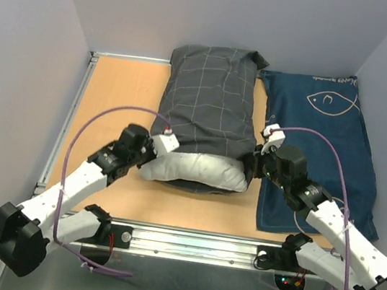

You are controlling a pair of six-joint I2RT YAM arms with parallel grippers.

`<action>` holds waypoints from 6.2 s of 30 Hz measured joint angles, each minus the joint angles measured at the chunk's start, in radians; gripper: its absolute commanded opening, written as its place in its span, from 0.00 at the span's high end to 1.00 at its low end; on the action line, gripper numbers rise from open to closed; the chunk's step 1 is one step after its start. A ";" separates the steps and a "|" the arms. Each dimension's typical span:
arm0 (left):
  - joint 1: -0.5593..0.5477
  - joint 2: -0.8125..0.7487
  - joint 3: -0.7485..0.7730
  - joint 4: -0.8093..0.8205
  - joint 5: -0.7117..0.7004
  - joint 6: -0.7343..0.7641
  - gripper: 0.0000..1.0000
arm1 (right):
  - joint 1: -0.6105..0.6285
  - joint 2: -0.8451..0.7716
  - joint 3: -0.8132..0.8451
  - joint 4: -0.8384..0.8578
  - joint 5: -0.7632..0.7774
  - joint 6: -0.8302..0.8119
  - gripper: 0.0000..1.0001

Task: Put the pillow into the pillowcase

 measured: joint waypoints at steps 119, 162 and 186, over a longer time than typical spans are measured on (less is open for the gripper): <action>0.565 0.317 0.755 -0.483 0.473 -0.129 1.00 | -0.065 0.193 0.440 -0.521 -0.431 -0.356 1.00; 0.607 0.584 0.742 -0.559 0.367 -0.241 0.28 | -0.151 1.357 1.386 -0.264 -0.355 -0.281 0.21; 0.569 1.048 1.497 -0.400 0.252 -0.323 0.13 | -0.211 0.933 0.741 -0.266 -0.411 -0.133 0.14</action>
